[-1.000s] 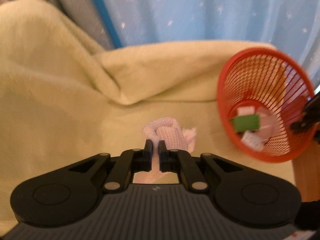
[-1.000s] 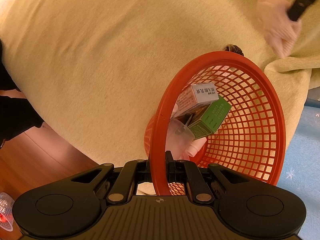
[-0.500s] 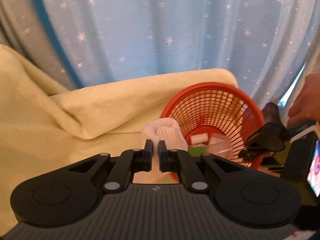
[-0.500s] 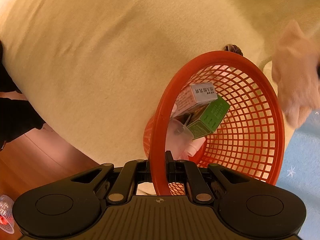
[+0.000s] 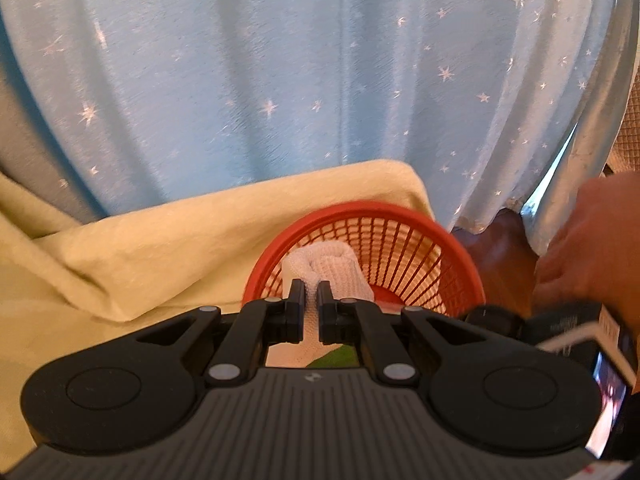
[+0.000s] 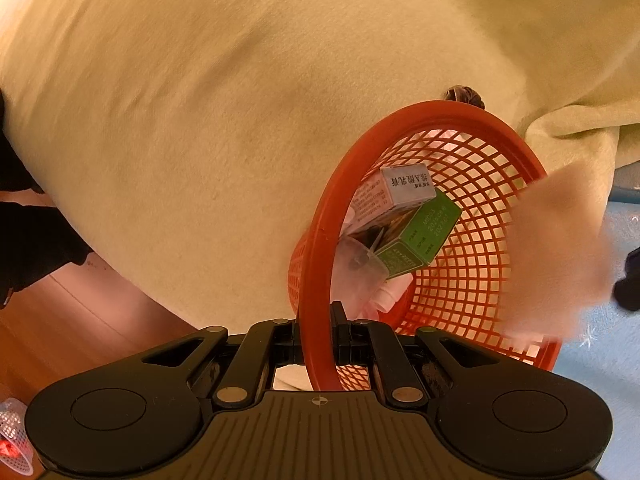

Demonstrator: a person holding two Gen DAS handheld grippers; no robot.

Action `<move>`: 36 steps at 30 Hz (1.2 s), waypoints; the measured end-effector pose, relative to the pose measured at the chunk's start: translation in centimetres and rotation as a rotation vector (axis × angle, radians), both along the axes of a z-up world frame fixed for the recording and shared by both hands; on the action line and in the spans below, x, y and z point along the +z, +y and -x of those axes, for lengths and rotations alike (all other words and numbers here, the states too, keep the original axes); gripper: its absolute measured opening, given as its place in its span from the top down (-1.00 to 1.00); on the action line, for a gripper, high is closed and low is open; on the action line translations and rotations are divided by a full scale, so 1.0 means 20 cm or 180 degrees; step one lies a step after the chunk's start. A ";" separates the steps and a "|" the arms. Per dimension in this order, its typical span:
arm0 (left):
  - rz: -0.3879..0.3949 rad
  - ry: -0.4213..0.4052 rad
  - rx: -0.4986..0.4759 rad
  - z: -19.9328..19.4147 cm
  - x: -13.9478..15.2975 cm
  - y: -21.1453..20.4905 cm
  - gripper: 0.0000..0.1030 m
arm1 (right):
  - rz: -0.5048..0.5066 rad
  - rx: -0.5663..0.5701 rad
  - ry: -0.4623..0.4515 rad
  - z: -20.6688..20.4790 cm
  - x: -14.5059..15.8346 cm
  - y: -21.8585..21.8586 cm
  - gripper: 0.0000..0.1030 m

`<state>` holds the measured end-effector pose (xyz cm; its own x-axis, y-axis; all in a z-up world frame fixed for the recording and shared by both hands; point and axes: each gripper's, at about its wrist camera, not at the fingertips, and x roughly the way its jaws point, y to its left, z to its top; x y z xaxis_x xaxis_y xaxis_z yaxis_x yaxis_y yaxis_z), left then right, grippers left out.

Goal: Collect trash
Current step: 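Carry the pink sock over the wastebasket and release it inside, then lower the left gripper onto the crumpled pink tissue and close it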

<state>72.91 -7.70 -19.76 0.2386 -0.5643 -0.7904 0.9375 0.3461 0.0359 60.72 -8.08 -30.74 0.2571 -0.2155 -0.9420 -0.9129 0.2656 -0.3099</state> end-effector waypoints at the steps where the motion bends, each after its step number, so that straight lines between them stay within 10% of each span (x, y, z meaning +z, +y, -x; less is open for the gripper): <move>1: 0.0008 -0.0002 -0.0012 0.00 -0.01 -0.02 0.82 | -0.0005 -0.0006 -0.0001 0.00 0.00 0.00 0.92; 19: -0.0160 -0.0053 0.0463 -0.15 -0.09 0.22 0.59 | -0.0007 0.0004 0.0021 0.00 0.01 -0.01 0.90; 36: -0.0572 0.0012 0.0791 -0.33 -0.48 0.48 0.26 | 0.0038 0.0063 0.0023 0.02 0.01 -0.02 0.90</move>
<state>79.58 1.99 -29.27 0.3487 -0.3400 -0.8734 0.8252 0.5532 0.1141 60.34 -8.48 -30.47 0.2548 -0.2217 -0.9412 -0.9201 0.2437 -0.3065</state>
